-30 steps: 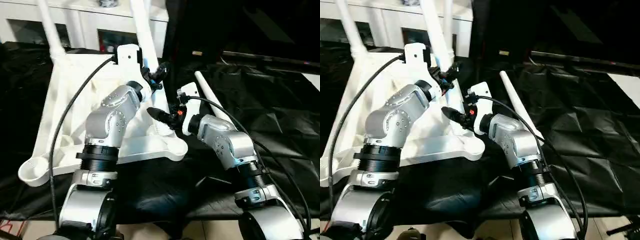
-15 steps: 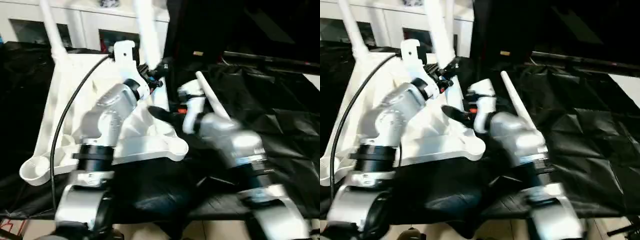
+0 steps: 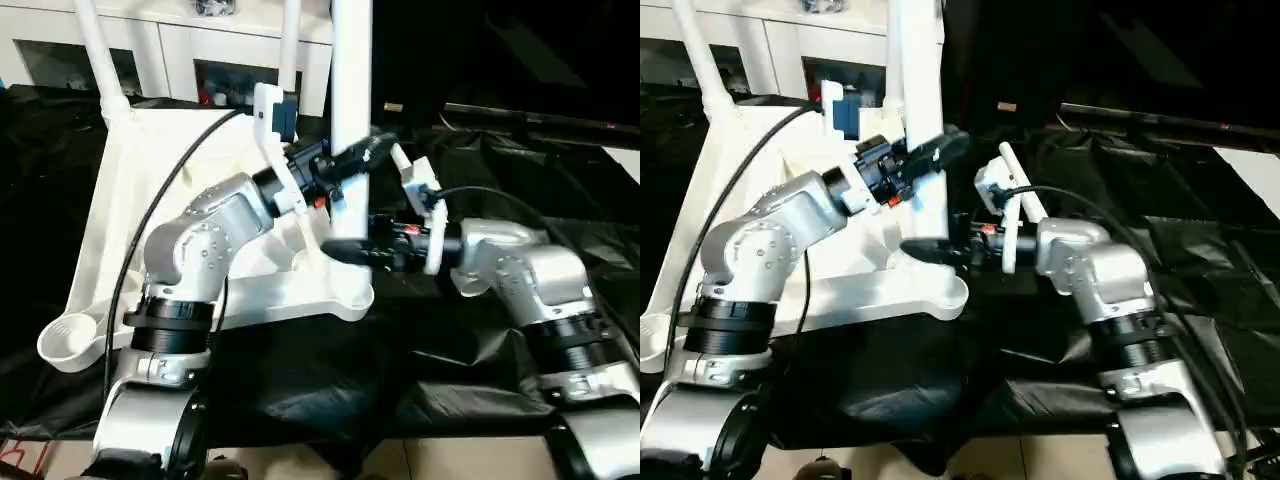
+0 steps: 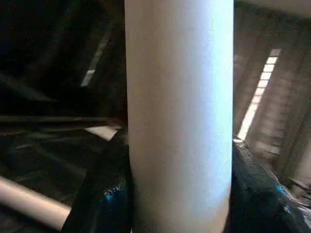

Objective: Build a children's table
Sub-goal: Pick table leg

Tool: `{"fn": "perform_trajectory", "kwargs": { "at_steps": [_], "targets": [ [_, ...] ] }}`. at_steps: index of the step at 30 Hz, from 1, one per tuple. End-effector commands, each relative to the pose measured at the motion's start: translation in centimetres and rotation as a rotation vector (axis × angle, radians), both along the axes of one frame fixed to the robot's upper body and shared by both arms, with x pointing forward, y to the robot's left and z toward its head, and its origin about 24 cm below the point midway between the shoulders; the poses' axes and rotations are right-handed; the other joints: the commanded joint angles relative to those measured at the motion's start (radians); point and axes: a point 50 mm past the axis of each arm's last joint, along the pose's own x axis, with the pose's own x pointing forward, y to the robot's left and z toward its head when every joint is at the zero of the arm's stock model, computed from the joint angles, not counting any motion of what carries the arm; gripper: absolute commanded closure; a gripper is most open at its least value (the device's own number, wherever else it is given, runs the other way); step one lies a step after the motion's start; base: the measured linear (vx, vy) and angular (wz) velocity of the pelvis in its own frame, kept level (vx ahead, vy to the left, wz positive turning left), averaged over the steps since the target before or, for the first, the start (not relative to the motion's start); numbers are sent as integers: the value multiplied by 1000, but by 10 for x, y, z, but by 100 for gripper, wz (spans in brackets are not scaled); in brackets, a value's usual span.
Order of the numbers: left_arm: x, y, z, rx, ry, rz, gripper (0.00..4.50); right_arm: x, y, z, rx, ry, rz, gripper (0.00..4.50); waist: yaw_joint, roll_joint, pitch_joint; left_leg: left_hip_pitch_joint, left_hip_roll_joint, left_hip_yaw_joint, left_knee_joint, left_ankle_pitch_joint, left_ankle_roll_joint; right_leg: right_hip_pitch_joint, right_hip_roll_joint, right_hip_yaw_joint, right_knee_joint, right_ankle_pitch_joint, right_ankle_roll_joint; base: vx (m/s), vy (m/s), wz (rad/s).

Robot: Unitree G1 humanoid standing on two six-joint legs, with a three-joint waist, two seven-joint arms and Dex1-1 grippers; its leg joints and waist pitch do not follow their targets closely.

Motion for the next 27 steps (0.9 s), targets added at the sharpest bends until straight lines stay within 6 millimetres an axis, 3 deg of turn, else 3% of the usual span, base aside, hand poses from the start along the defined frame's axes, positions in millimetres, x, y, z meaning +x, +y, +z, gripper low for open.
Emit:
{"fn": "perform_trajectory", "kwargs": {
  "at_steps": [1,4,16,19,22,24,27],
  "targets": [
    [-10,-3,9,-37,-32,-101,260,0,-2,5,-7,-8,14,124,3,9,-76,17,26,-3,-68,-232,-20,60,-70,48,-79,-356,-112,0,0,0],
    [-13,-3,9,-38,-30,-127,261,0,-3,4,-5,2,20,124,1,8,-75,17,25,-3,-69,-236,-22,59,-68,48,-80,-355,-115,0,0,0],
    [-14,-1,8,-48,-17,-108,262,-3,5,-1,36,24,0,233,2,8,-75,17,25,-4,-69,-229,-29,58,-69,48,-81,-375,-96,0,0,0],
    [-7,-2,8,-32,-7,-8,192,-1,12,-2,44,10,-54,252,1,9,-75,17,25,-4,-70,-236,-35,57,-69,48,-82,-377,-93,0,0,0],
    [1,-2,8,-13,-16,107,183,3,19,-6,25,-11,-118,258,2,9,-76,19,26,-4,-70,-229,-40,55,-70,49,-83,-372,-89,0,0,0],
    [6,-3,8,11,-25,182,150,5,22,-9,15,-15,-152,258,0,9,-76,18,25,-5,-71,-237,-45,57,-69,47,-83,-380,-80,0,0,0],
    [12,-3,6,43,-24,285,147,8,28,-11,7,-23,-200,258,-2,10,-76,17,25,-7,-72,-244,-49,56,-71,47,-87,-401,-54,0,0,0]
  ]
}}
